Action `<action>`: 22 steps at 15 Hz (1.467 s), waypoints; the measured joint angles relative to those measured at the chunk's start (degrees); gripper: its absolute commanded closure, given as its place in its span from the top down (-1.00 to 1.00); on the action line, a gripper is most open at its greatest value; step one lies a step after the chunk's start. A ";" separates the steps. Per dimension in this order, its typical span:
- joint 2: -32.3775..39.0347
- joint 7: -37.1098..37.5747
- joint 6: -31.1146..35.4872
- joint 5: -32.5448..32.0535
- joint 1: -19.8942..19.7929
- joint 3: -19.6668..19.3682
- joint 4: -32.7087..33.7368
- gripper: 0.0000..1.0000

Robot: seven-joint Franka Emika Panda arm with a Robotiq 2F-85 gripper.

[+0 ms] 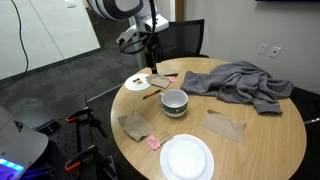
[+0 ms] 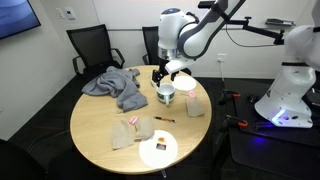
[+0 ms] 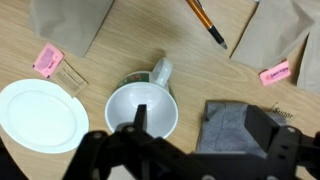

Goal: Move the pen to the left and the mug forward, then pick the pen and put it in the mug

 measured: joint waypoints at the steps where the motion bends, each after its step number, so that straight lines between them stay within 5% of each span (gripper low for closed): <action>1: -1.41 -1.57 0.01 -0.37 0.02 0.62 -1.83 1.00; 10: -7.42 -11.02 6.39 -3.62 0.02 4.90 -13.77 1.00; 22: 0.04 -14.70 11.75 -11.62 1.41 5.68 -14.34 1.00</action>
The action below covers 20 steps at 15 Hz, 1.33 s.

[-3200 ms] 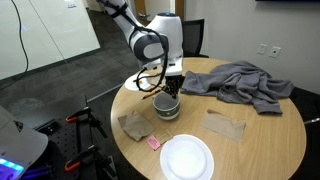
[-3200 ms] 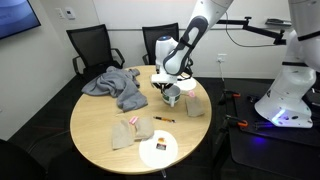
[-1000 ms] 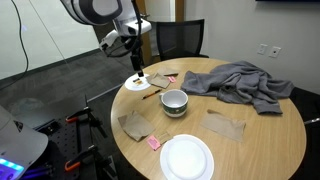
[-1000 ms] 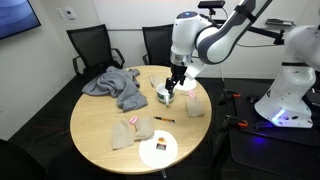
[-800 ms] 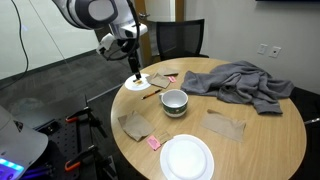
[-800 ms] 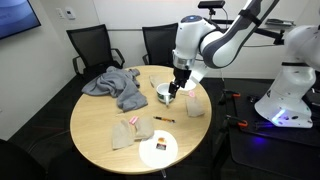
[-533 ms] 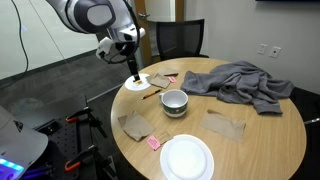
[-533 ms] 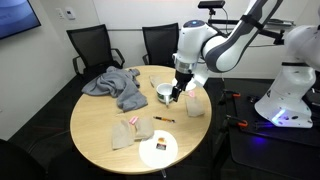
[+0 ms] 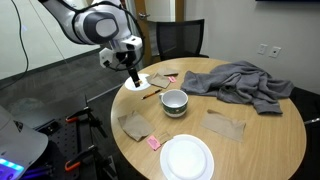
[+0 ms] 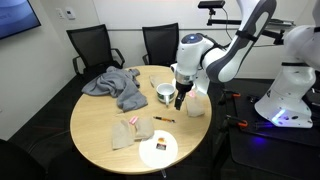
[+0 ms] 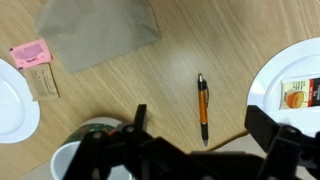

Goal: Move the pen to the left and the mug forward, then pick the pen and put it in the mug

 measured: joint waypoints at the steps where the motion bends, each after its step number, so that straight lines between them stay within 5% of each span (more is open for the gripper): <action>1: 1.20 -0.09 0.79 -0.37 0.44 -0.12 0.42 1.00; 10: 12.39 -7.10 7.30 0.41 4.77 -2.64 6.49 1.00; 20: 23.10 -17.61 7.63 8.31 4.41 -2.63 15.96 1.00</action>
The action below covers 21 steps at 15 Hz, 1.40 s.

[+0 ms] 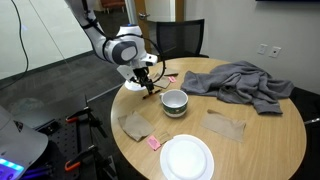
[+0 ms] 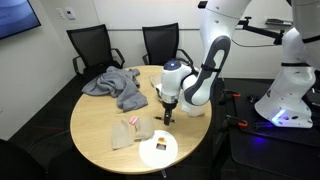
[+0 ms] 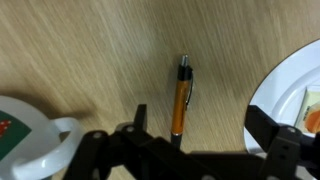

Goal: Move the pen to the left and the mug forward, then pick the pen and put it in the mug

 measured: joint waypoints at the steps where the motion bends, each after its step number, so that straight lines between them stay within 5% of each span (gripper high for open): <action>1: 0.82 -0.17 0.00 0.43 -0.10 0.00 0.79 0.94; 6: 3.76 -0.21 0.00 2.14 -0.50 0.01 4.08 0.29; 10: 5.37 -0.21 -0.03 3.34 -0.81 0.01 6.10 0.12; 11: 5.75 -0.22 -0.04 3.67 -0.89 0.02 6.54 -0.26; 16: 6.76 -0.22 -0.92 4.44 -1.49 0.06 8.30 -0.95; 21: 6.54 -0.21 -1.22 5.03 -1.76 0.04 8.65 -0.93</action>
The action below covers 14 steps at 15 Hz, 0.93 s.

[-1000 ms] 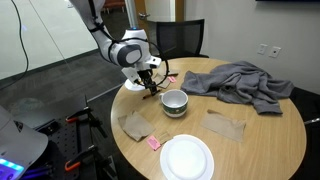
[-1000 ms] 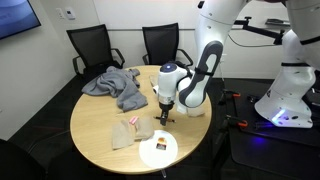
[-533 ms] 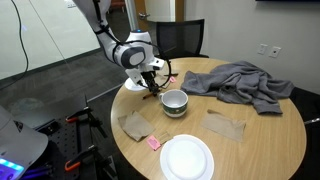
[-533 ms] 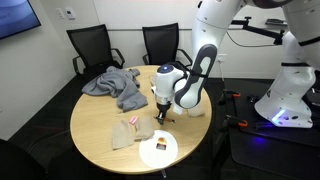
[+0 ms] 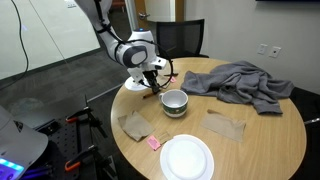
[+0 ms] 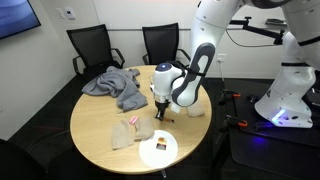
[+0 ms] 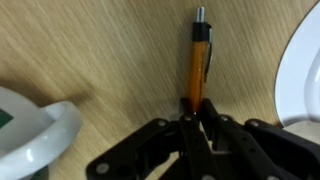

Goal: Move the pen to the left and the mug forward, then pick the pen and put it in the mug

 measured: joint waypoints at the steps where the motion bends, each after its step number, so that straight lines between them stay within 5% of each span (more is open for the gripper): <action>1: -0.31 0.00 -0.02 0.37 -0.02 -0.03 -0.04 -0.93; 14: -18.94 0.21 -8.13 -0.50 0.87 -3.49 -6.65 -0.93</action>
